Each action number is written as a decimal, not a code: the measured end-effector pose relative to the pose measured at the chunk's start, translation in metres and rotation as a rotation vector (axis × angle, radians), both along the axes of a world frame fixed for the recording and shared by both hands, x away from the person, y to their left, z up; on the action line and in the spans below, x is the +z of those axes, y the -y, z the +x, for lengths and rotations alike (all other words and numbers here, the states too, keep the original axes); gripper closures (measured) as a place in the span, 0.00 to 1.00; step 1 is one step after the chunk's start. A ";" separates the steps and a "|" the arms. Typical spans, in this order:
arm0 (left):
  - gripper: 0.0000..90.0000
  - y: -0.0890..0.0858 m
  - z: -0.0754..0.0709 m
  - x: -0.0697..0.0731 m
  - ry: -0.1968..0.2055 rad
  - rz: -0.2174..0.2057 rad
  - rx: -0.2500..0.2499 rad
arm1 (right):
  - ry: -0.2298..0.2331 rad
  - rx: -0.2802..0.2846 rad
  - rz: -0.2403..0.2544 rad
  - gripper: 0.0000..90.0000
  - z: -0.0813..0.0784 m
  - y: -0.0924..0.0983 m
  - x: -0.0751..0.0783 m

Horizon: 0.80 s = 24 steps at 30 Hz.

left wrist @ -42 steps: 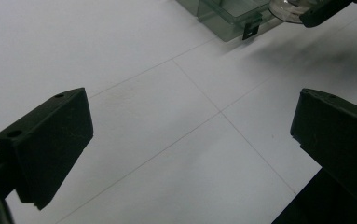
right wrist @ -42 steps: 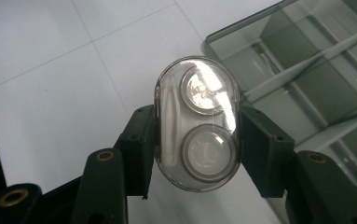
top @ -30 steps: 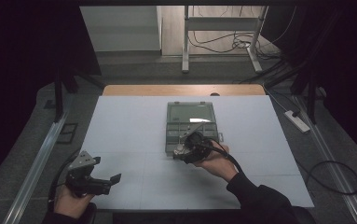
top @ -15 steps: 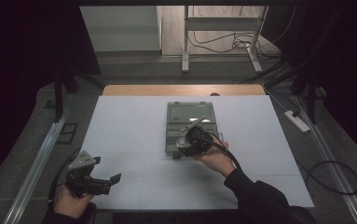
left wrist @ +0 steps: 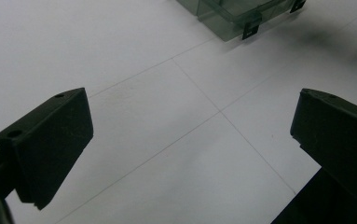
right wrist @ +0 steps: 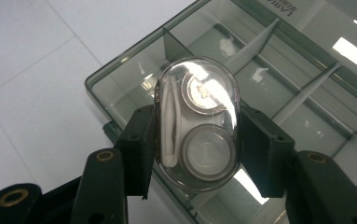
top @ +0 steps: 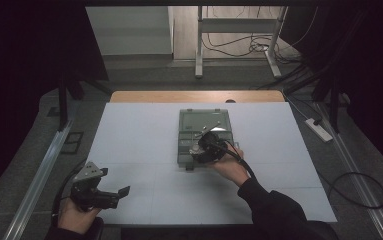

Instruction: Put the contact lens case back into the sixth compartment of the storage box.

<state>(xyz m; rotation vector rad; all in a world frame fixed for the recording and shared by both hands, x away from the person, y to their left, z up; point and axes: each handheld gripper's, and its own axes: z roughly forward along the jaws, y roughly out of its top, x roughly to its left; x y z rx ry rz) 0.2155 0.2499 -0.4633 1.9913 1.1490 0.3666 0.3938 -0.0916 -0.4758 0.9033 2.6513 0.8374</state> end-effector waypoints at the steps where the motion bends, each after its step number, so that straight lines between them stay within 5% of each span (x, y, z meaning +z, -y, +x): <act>1: 0.00 0.000 0.000 0.000 0.000 0.001 0.000 | 0.002 -0.006 -0.003 0.54 0.001 0.000 -0.001; 24: 0.00 0.000 0.000 0.000 0.002 0.007 -0.004 | 0.022 0.000 -0.012 0.44 -0.001 0.002 0.002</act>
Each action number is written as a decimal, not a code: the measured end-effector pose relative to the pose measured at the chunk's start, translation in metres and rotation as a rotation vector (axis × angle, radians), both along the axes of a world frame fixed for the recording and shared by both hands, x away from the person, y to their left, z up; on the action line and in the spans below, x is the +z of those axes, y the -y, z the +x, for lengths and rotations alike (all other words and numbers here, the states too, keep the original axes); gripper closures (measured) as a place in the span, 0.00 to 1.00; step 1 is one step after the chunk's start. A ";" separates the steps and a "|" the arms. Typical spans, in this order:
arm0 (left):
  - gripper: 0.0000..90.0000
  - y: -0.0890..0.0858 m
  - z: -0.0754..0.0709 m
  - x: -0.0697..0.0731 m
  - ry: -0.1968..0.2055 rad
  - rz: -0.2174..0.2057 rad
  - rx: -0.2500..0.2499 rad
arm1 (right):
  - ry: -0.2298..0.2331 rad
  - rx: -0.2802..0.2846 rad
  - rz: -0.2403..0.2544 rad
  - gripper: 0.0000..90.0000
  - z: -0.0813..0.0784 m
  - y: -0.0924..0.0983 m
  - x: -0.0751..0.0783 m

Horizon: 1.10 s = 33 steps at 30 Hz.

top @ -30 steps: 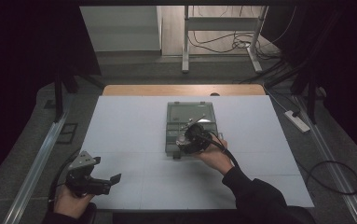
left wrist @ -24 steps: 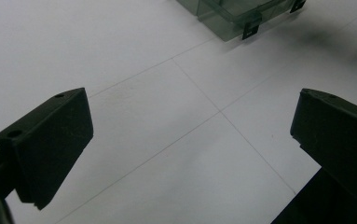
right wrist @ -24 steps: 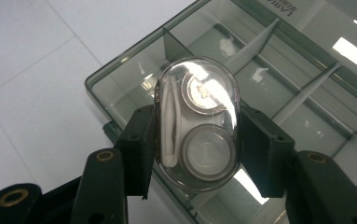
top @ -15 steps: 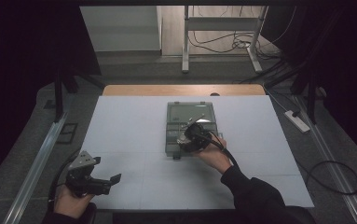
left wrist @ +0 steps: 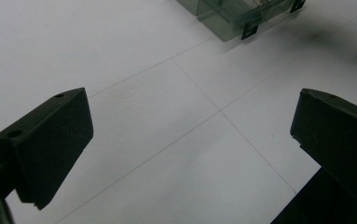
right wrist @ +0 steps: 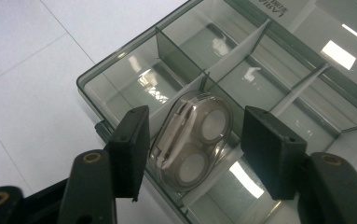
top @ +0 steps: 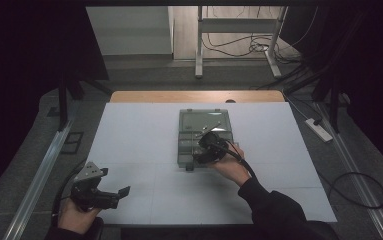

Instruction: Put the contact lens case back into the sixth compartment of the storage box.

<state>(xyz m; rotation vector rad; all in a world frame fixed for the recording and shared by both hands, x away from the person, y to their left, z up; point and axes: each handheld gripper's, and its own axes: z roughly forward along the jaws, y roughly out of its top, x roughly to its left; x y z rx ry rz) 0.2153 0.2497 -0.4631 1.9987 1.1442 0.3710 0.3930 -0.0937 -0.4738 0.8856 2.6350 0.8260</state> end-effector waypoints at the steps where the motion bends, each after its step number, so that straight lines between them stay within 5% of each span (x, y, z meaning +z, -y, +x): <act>1: 0.00 0.000 0.000 0.000 0.000 0.000 0.000 | -0.003 0.002 0.003 0.42 0.000 0.001 0.001; 13: 0.00 0.000 0.000 0.000 0.001 -0.001 -0.001 | -0.002 0.049 0.032 0.26 -0.005 0.008 0.007; 33: 0.00 0.000 0.000 0.000 0.000 -0.004 -0.002 | -0.031 0.091 0.072 0.13 -0.021 0.031 0.019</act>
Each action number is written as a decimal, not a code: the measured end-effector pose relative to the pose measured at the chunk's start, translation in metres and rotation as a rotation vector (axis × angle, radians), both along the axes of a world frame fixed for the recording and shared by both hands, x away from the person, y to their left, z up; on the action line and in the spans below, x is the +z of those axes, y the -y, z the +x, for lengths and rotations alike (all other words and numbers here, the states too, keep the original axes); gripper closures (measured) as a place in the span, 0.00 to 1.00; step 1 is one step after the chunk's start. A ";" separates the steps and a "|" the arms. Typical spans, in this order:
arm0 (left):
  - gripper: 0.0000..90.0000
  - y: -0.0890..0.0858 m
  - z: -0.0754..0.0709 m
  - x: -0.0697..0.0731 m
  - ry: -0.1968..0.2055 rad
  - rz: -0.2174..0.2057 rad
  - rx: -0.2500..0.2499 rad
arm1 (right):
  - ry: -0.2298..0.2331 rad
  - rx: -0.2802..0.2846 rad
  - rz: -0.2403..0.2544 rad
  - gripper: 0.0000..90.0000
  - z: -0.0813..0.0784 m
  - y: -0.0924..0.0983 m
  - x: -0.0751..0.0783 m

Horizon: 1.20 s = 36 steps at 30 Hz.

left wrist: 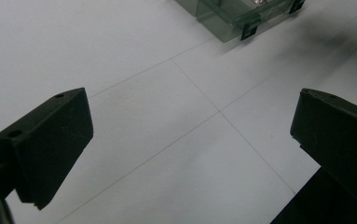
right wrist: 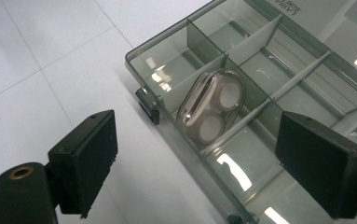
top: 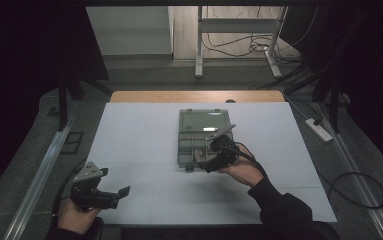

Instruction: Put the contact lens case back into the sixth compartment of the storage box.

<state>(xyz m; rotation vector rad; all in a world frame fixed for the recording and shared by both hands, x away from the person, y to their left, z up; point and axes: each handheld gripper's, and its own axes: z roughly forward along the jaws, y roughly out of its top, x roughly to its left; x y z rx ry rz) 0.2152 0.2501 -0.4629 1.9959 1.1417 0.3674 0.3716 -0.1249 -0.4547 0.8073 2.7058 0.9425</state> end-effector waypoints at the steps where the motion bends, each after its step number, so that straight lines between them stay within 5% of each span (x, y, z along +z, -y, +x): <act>1: 0.00 0.000 0.000 0.000 0.000 0.000 0.000 | 0.002 0.000 0.002 0.13 -0.001 0.001 0.000; 17: 0.00 0.000 0.000 0.000 0.002 -0.009 0.000 | -0.010 -0.005 0.037 0.00 -0.017 0.032 0.006; 36: 0.00 -0.001 0.000 0.000 0.005 -0.012 -0.002 | 0.021 -0.048 0.052 0.00 -0.038 0.071 0.012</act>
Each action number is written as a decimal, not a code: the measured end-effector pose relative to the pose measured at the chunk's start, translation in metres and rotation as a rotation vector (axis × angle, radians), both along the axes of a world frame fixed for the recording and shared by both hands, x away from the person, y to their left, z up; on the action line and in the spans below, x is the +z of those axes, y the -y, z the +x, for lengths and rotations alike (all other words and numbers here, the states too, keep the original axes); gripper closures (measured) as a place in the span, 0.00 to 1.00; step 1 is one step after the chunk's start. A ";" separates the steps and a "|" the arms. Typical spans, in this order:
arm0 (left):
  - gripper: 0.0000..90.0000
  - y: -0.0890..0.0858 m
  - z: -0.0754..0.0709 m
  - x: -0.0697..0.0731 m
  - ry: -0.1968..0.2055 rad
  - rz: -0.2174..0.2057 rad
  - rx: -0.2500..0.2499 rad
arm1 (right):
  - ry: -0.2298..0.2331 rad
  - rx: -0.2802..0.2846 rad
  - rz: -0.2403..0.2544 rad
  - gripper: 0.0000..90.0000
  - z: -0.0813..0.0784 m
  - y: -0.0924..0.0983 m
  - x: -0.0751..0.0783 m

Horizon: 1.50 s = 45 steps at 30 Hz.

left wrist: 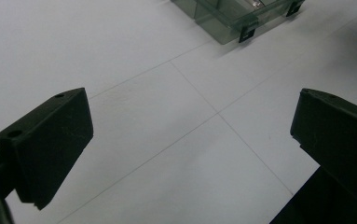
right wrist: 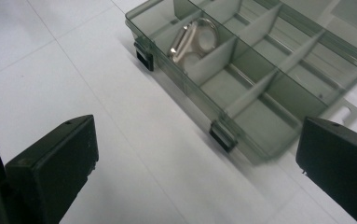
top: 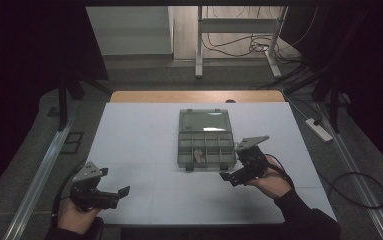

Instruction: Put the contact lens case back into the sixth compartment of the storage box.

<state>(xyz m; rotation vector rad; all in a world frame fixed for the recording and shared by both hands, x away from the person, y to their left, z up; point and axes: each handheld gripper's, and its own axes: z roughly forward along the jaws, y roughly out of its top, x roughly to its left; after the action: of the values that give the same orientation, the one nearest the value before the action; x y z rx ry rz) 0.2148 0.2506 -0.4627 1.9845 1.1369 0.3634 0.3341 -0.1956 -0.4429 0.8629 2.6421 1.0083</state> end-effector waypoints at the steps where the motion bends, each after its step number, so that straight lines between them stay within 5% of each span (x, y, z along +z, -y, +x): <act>1: 0.00 0.000 0.000 0.000 0.000 0.000 0.000 | 0.002 -0.004 0.001 0.00 -0.001 0.003 0.000; 14: 0.00 0.000 0.000 0.000 0.001 -0.001 -0.001 | 0.010 -0.089 0.049 0.00 -0.018 0.040 0.006; 45: 0.00 0.000 0.000 0.000 0.004 -0.004 -0.001 | 0.049 -0.273 0.073 0.00 -0.058 0.109 0.002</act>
<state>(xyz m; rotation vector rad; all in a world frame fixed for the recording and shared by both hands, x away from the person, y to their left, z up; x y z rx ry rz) 0.2144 0.2507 -0.4624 1.9802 1.1327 0.3646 0.2759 -0.3049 -0.4412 1.1614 2.3763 1.0430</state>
